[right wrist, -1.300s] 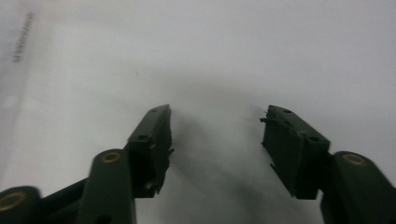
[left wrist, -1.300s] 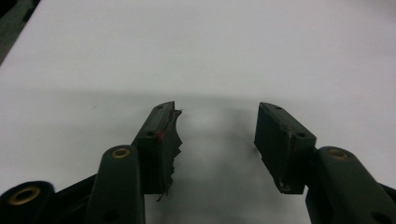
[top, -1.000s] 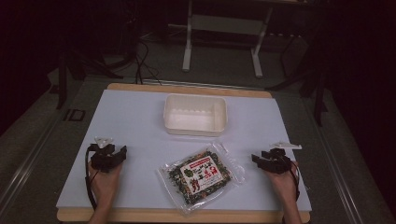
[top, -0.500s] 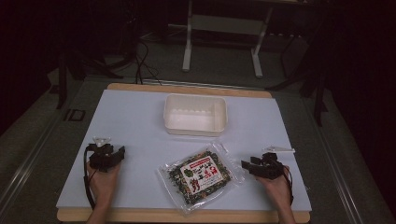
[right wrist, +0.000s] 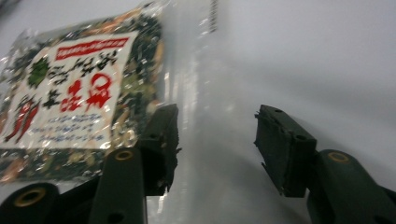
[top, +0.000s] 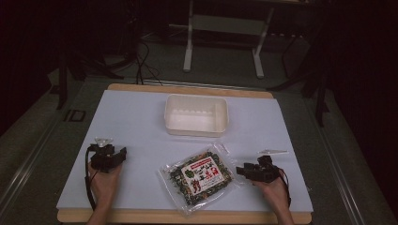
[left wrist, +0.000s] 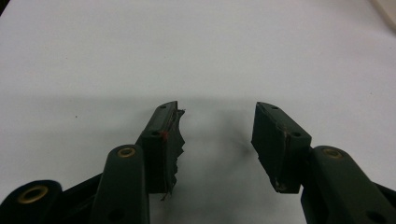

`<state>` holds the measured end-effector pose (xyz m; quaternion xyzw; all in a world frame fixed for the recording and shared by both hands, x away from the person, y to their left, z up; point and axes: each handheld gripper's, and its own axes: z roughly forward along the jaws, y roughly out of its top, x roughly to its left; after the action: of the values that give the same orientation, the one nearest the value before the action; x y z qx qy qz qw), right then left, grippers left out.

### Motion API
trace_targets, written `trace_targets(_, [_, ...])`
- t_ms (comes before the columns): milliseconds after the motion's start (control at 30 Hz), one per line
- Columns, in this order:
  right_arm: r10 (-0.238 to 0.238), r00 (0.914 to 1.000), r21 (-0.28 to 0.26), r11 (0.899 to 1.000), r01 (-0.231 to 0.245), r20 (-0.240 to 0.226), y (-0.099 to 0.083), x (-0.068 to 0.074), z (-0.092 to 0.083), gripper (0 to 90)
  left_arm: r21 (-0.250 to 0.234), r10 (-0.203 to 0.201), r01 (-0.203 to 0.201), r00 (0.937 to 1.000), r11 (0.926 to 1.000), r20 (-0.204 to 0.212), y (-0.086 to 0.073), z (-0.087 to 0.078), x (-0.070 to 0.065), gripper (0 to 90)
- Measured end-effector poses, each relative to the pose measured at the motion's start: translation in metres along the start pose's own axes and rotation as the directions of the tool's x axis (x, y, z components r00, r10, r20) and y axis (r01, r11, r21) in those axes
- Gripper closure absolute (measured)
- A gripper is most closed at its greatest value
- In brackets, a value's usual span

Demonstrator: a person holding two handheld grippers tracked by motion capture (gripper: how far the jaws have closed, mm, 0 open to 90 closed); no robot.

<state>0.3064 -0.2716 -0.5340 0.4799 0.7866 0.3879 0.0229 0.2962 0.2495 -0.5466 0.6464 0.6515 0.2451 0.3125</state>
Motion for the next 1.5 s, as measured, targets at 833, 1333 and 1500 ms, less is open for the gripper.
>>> trace_targets(833, [-0.034, 0.9854, 0.082, 0.995, 0.048, -0.167, 0.039, 0.002, 0.039, 75.3, -0.006, 0.020, -0.020, 0.9998, 0.9998, 0.009, -0.001, 0.002, -0.003, 49.2])
trace_targets(1333, [-0.175, 0.9792, 0.138, 0.972, 0.188, -0.103, 0.051, 0.021, 0.036, 88.9, -0.055, 0.042, -0.041, 0.9988, 0.9977, 0.027, -0.001, 0.000, -0.004, 50.1])
trace_targets(1500, [-0.208, 0.9728, 0.128, 0.967, 0.220, -0.102, 0.059, 0.028, 0.030, 89.0, -0.069, 0.047, -0.045, 0.9987, 0.9966, 0.022, -0.002, -0.001, -0.004, 50.5])
